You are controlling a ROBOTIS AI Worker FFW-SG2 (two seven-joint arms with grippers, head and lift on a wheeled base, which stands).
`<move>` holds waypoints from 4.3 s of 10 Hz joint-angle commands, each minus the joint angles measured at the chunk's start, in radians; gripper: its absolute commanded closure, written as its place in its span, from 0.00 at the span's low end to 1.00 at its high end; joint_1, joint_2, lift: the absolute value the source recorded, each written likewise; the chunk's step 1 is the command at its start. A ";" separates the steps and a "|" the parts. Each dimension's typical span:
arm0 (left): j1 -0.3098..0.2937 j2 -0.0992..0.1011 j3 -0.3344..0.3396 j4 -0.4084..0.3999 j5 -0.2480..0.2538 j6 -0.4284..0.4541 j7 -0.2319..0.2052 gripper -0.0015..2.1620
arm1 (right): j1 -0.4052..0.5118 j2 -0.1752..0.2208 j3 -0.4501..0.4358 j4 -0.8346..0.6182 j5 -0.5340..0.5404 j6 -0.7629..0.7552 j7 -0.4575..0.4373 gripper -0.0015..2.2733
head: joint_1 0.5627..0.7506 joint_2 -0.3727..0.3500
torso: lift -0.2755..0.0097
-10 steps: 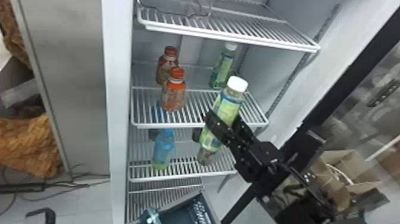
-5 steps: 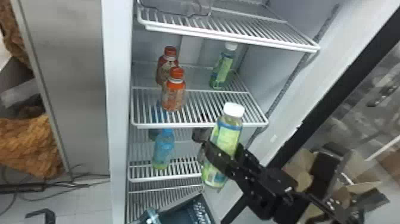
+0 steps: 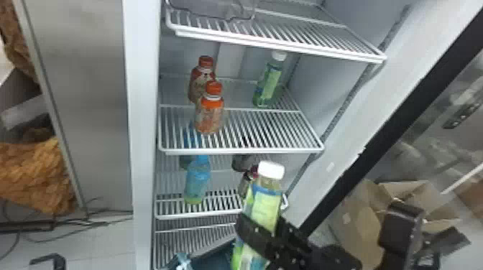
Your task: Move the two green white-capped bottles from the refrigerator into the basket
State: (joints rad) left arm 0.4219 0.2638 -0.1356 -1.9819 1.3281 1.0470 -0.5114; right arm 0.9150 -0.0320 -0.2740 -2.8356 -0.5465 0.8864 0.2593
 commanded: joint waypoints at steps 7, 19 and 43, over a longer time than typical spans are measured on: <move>-0.005 0.003 -0.006 0.000 -0.004 0.001 0.001 0.56 | 0.099 0.006 -0.035 -0.091 -0.086 0.324 -0.129 0.36 | 0.70 0.03 | 0.95; -0.005 0.002 -0.002 0.000 -0.002 0.001 0.001 0.56 | 0.030 0.012 -0.013 0.078 -0.133 0.279 -0.132 0.23 | 0.70 0.03 | 0.95; 0.000 -0.003 0.002 0.000 0.002 -0.011 0.001 0.56 | -0.591 -0.057 0.019 0.886 0.174 -0.862 0.009 0.02 | 0.70 0.03 | 0.95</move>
State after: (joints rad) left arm 0.4221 0.2607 -0.1336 -1.9819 1.3301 1.0357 -0.5108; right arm 0.3504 -0.0870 -0.2560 -1.9744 -0.3870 0.0308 0.2680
